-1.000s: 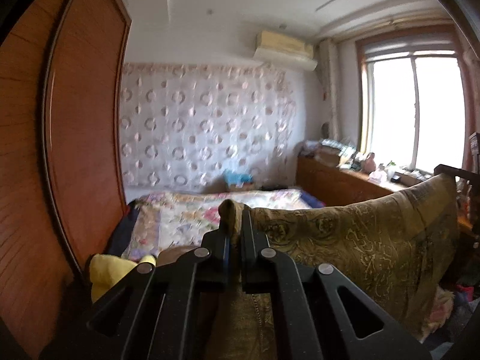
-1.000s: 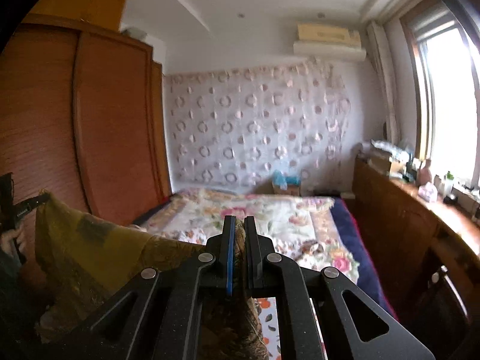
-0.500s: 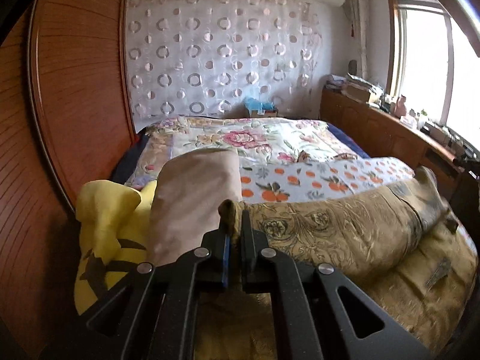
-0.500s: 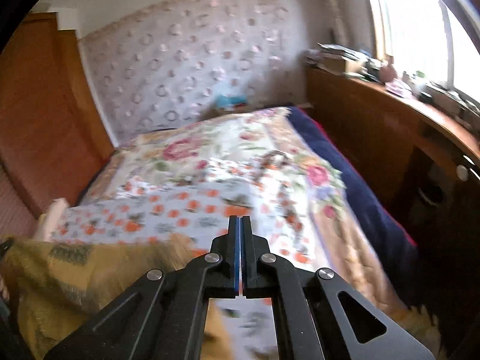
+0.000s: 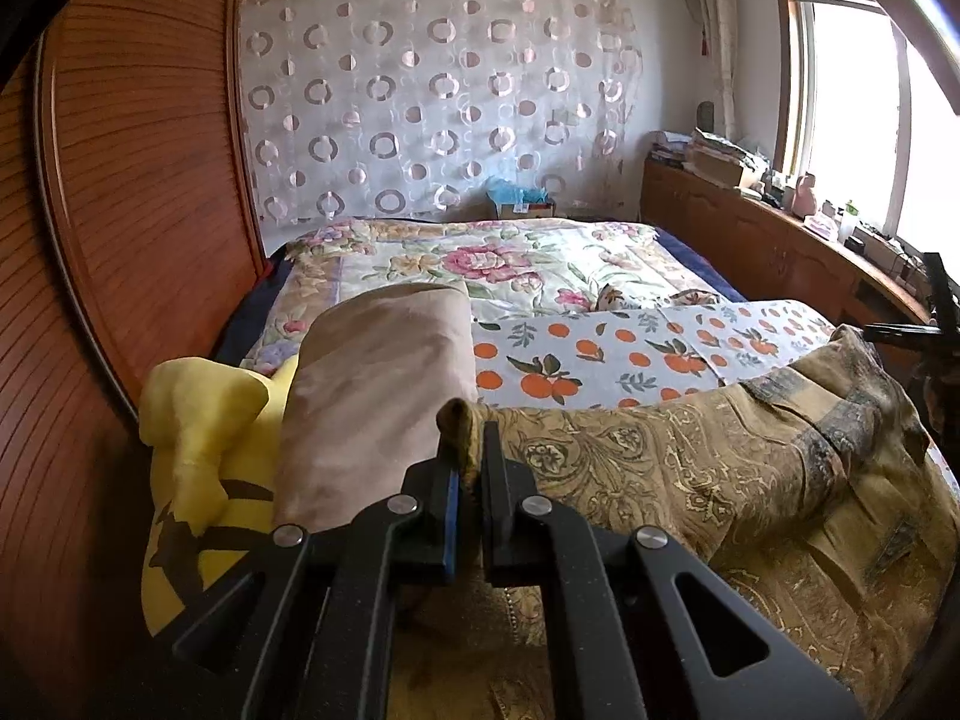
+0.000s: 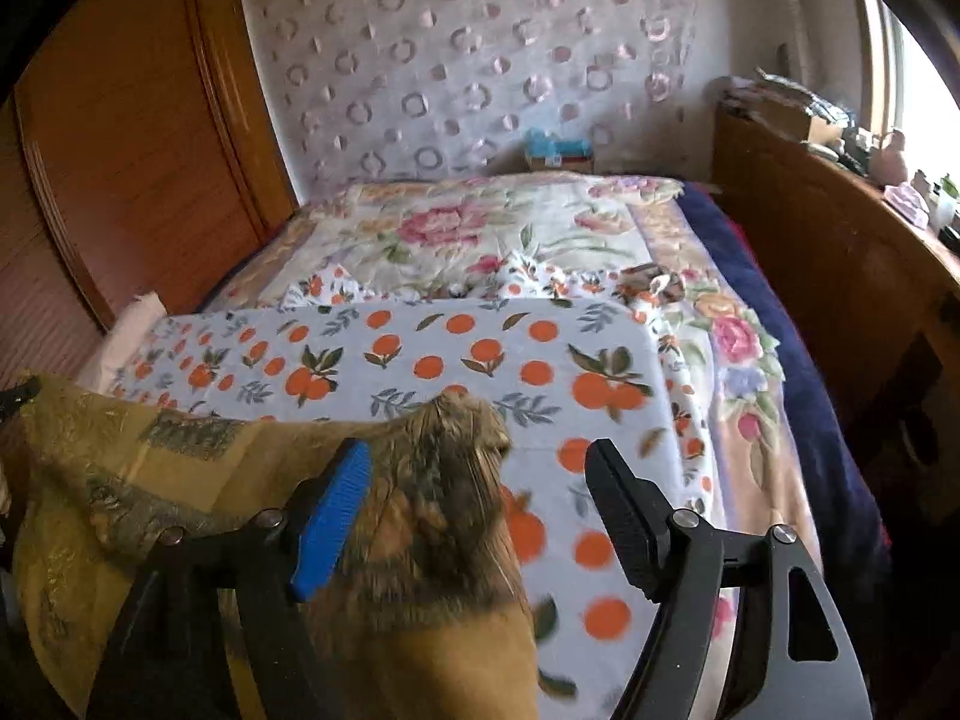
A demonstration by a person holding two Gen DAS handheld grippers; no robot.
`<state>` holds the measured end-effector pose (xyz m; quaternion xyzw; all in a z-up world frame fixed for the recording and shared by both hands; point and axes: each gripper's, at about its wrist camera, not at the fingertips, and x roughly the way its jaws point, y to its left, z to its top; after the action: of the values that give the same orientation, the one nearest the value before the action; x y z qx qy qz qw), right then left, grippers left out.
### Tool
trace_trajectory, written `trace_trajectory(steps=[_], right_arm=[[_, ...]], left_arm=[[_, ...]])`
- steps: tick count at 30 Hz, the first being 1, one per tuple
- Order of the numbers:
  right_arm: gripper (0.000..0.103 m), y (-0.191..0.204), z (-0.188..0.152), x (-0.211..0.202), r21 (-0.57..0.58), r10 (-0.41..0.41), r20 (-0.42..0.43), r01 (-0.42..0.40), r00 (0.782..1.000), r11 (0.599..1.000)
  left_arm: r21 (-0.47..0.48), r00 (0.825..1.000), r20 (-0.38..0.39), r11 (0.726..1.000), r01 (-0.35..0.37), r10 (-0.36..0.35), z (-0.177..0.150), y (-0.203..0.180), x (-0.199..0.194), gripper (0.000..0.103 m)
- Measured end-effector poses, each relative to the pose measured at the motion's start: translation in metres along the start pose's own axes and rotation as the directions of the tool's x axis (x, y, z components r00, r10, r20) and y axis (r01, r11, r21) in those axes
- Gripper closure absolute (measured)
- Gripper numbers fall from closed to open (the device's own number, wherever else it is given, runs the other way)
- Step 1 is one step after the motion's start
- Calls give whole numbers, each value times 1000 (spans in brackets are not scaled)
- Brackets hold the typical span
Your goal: Fold small clothes
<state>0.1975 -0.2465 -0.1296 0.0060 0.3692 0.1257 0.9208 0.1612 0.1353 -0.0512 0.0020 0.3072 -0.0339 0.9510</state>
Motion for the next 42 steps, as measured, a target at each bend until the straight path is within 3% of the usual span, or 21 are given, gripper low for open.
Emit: trace_trajectory(steps=[7, 9, 11, 12, 13, 15, 18, 21, 28, 31, 34, 39, 42], right_arm=[[29, -14, 14, 30, 13, 25, -134, -24, 991, 1000], [34, -14, 18, 33, -10, 25, -125, -26, 992, 1000], [53, -9, 21, 35, -32, 47, -127, -51, 991, 998], [78, -6, 20, 33, -45, 75, -137, -82, 988, 996], [90, -1, 17, 33, -72, 74, -138, -85, 988, 994], [96, 11, 12, 19, -139, 60, -119, -76, 991, 987], [97, 16, 16, -25, -163, 93, -2, -92, 996, 982], [97, 20, 32, -96, -167, 132, 137, -108, 982, 980], [97, 26, 91, -250, -217, 154, 399, -70, 904, 974], [97, 31, 114, -289, -234, 129, 470, -17, 873, 972], [97, 29, 139, -289, -210, 81, 481, 25, 873, 977], [97, 37, 164, -227, -157, -34, 416, 109, 909, 982], [97, 30, 165, -178, -117, -58, 351, 105, 934, 988]], left_arm=[[-16, 1000, -27, 1000, 4, -5, -10, 5, 8, 97], [-21, 1000, -25, 1000, 14, -15, -12, 5, 7, 97], [-18, 999, -22, 999, 28, -28, -13, 5, 4, 97], [-18, 999, -20, 999, 40, -40, -13, 4, 2, 97], [-23, 999, -11, 998, 53, -53, -12, 3, -3, 97], [-34, 996, 25, 995, 89, -88, -6, 1, -19, 97], [-25, 988, 100, 992, 121, -118, 8, -7, -52, 97], [-18, 970, 190, 987, 157, -151, 30, -13, -93, 97], [-16, 924, 353, 987, 162, -146, 87, -12, -166, 97], [-13, 911, 399, 993, 117, -102, 109, -8, -180, 97], [-17, 910, 405, 995, 100, -85, 127, -1, -173, 97], [-10, 939, 340, 998, 61, -54, 145, 4, -121, 97], [1, 963, 269, 1000, 14, -14, 146, 3, -74, 97]])
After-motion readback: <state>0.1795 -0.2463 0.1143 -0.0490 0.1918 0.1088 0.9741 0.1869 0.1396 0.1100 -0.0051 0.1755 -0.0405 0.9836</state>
